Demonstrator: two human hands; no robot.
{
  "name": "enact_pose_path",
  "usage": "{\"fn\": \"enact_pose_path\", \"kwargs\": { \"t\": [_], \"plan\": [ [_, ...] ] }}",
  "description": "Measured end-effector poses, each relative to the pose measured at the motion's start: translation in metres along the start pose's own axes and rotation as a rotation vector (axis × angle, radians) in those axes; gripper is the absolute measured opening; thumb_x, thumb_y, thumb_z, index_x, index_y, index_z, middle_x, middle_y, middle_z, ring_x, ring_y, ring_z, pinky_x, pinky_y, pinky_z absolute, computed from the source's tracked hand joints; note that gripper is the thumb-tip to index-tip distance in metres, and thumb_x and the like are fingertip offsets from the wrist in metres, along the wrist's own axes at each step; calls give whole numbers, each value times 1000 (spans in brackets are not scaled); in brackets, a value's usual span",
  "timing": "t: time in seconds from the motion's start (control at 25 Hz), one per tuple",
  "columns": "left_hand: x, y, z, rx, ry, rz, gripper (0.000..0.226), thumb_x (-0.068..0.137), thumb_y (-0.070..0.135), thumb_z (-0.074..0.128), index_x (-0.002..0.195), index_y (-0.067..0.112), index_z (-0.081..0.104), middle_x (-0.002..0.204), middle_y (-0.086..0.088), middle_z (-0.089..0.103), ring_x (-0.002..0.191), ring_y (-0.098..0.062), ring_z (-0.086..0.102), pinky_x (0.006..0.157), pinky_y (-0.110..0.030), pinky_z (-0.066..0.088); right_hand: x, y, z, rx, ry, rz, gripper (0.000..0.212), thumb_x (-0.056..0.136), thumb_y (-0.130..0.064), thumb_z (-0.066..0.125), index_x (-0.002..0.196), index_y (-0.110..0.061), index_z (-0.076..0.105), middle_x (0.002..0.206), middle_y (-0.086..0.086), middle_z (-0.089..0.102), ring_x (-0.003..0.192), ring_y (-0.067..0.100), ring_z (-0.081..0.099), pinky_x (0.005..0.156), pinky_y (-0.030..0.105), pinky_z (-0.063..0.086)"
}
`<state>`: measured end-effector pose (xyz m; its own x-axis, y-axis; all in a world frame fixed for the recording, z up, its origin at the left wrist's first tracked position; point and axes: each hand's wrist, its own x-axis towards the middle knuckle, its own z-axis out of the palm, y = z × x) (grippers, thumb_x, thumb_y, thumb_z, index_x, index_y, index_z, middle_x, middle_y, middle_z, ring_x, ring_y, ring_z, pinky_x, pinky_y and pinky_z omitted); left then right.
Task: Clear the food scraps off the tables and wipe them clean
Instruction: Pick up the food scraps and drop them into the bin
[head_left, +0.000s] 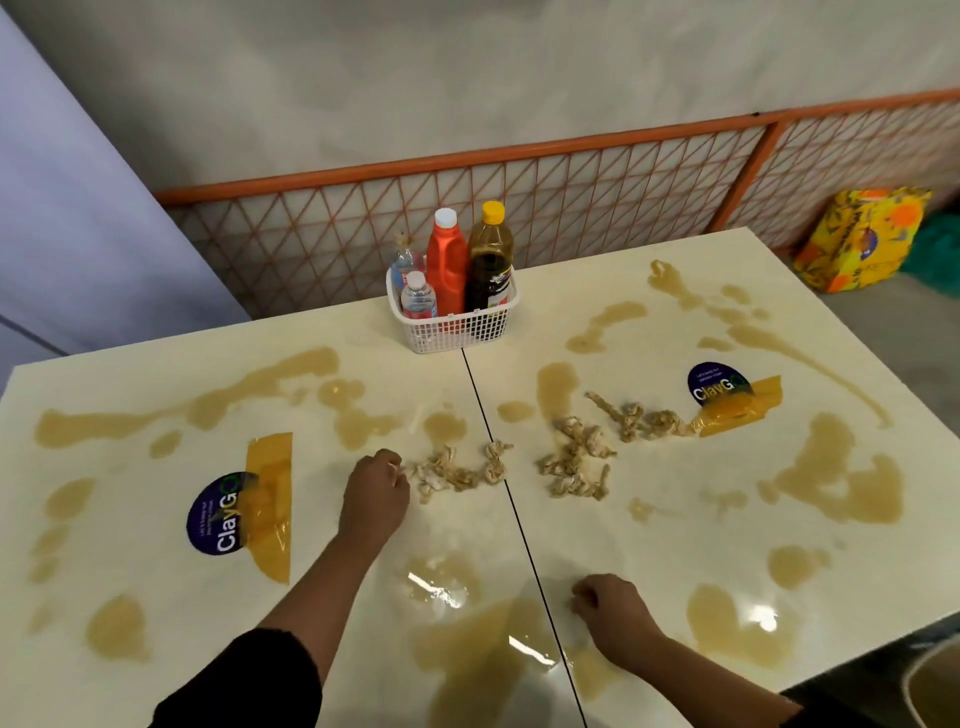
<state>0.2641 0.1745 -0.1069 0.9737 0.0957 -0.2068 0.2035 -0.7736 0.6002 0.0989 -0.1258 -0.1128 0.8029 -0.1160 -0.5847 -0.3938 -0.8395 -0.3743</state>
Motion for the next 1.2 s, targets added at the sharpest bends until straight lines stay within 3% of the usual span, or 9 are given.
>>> {"fn": "enact_pose_path", "kwargs": {
  "t": [0.08, 0.2, 0.36, 0.56, 0.64, 0.76, 0.96, 1.08, 1.2],
  "plan": [
    [19, -11, 8, 229, -65, 129, 43, 86, 20, 69, 128, 17, 62, 122, -9, 62, 115, -30, 56, 92, -41, 51, -5, 1, -1, 106, 6, 43, 18, 95, -23, 64, 77, -26, 63, 80, -6, 66, 70, 6, 57, 66, 15, 43],
    [18, -22, 20, 386, -87, 290, 32, 87, 13, 66, 119, 17, 69, 120, -8, 65, 115, -32, 56, 91, -44, 51, -15, 5, -4, 272, 17, 116, 17, 93, -24, 67, 77, -28, 66, 75, -5, 67, 70, 7, 61, 67, 20, 49],
    [-13, -22, 17, 131, 65, 272, 20, 91, 3, 62, 106, 11, 72, 94, -5, 71, 91, -25, 65, 79, -36, 53, -26, 4, -13, 551, 53, 212, 13, 97, -20, 60, 87, -16, 68, 82, 4, 71, 77, 20, 68, 70, 34, 58],
    [-92, 32, -2, -585, 42, -150, 13, 87, 11, 73, 98, 19, 71, 80, 7, 75, 77, 0, 69, 75, -12, 52, -24, -19, -30, 1201, 15, 377, 15, 100, -9, 59, 101, 5, 64, 93, 23, 73, 78, 28, 70, 70, 37, 59],
    [-118, 57, 6, -664, -10, -122, 12, 85, 9, 76, 91, 16, 69, 78, 5, 75, 74, -4, 71, 66, -10, 51, -23, -37, -33, 1420, -68, 398, 14, 102, -10, 55, 105, 3, 58, 92, 24, 71, 82, 33, 69, 76, 41, 59],
    [-142, 86, 26, -624, -102, 64, 10, 84, 15, 78, 85, 20, 69, 79, 8, 73, 76, -4, 69, 67, -15, 53, -26, -68, -35, 1701, -245, 389, 13, 103, -6, 46, 100, 2, 56, 97, 28, 69, 85, 39, 68, 77, 45, 59],
    [-149, 93, 43, -176, -310, 564, 13, 88, 39, 62, 95, 31, 69, 84, 17, 64, 87, 1, 57, 81, -23, 48, -28, -77, -33, 1730, -314, 366, 26, 98, -3, 40, 76, -3, 53, 70, 15, 54, 63, 26, 55, 62, 36, 50],
    [-145, 83, 39, -247, -399, 484, 13, 89, 40, 65, 95, 31, 72, 92, 23, 68, 95, 5, 60, 86, -17, 47, -30, -57, -29, 1677, -193, 493, 23, 100, -1, 47, 78, -4, 53, 62, 10, 45, 52, 18, 42, 55, 30, 44],
    [-116, 56, 35, -241, -225, 257, 8, 90, 27, 66, 85, 33, 70, 86, 18, 70, 86, 3, 63, 77, -20, 52, -39, -33, -29, 1632, -108, 568, 14, 101, 2, 50, 93, 1, 61, 65, 10, 51, 51, 15, 43, 52, 27, 43]
  ]
}}
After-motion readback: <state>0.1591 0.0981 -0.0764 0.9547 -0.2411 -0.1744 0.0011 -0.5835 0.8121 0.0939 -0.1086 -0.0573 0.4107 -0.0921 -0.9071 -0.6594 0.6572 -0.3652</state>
